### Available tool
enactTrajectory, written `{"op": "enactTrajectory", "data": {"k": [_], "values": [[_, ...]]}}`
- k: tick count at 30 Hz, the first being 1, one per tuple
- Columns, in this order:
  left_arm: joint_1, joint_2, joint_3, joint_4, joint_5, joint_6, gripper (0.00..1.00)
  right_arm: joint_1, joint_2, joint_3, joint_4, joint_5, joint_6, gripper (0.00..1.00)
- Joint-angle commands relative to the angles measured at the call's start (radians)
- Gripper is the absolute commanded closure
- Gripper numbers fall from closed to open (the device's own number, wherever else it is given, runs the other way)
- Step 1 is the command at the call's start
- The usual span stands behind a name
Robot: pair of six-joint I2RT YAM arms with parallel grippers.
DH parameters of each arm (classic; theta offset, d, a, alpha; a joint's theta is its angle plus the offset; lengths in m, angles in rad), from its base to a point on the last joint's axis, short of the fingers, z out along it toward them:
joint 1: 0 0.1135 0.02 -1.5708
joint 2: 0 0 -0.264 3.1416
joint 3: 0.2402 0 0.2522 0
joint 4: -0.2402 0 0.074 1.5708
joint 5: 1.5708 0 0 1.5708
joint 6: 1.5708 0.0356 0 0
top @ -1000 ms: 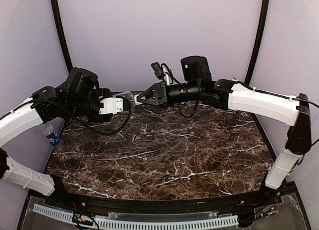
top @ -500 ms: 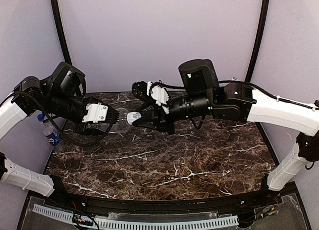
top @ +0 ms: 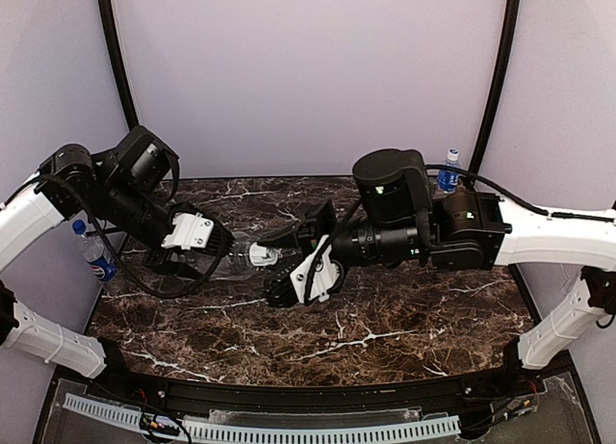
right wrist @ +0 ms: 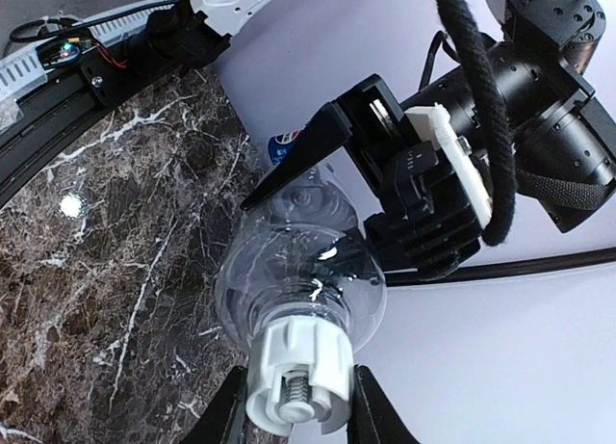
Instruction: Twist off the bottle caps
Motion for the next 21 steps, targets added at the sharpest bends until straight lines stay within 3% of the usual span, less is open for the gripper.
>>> {"op": "enactTrajectory", "data": {"k": [1,3,5,6,10,13,15,18,21], "values": [[0.004,-0.019,0.008,0.023,0.015,-0.029,0.47,0.007,-0.033,-0.049,0.166,0.114,-0.049,0.54],[0.004,-0.031,-0.021,0.068,-0.031,-0.043,0.47,0.004,-0.061,-0.069,0.217,0.131,0.086,0.24],[0.003,-0.048,-0.063,0.14,-0.098,-0.056,0.47,-0.006,-0.095,-0.085,0.247,0.121,0.221,0.06],[0.004,-0.061,-0.092,0.172,-0.128,-0.06,0.47,-0.017,-0.117,-0.095,0.255,0.105,0.304,0.02],[0.003,-0.086,-0.179,0.416,-0.367,-0.067,0.47,-0.105,-0.187,-0.126,0.257,-0.026,0.672,0.01],[0.002,-0.088,-0.231,0.619,-0.56,-0.007,0.47,-0.17,-0.184,-0.097,0.257,-0.133,1.038,0.01],[0.002,-0.088,-0.275,0.727,-0.657,0.05,0.46,-0.207,-0.148,-0.041,0.252,-0.111,1.314,0.02],[0.0,-0.094,-0.345,0.882,-0.759,0.144,0.46,-0.274,-0.075,0.047,0.104,-0.06,1.722,0.15],[-0.009,-0.1,-0.38,0.954,-0.801,0.197,0.46,-0.291,-0.035,0.065,0.097,-0.074,1.884,0.2]]}}
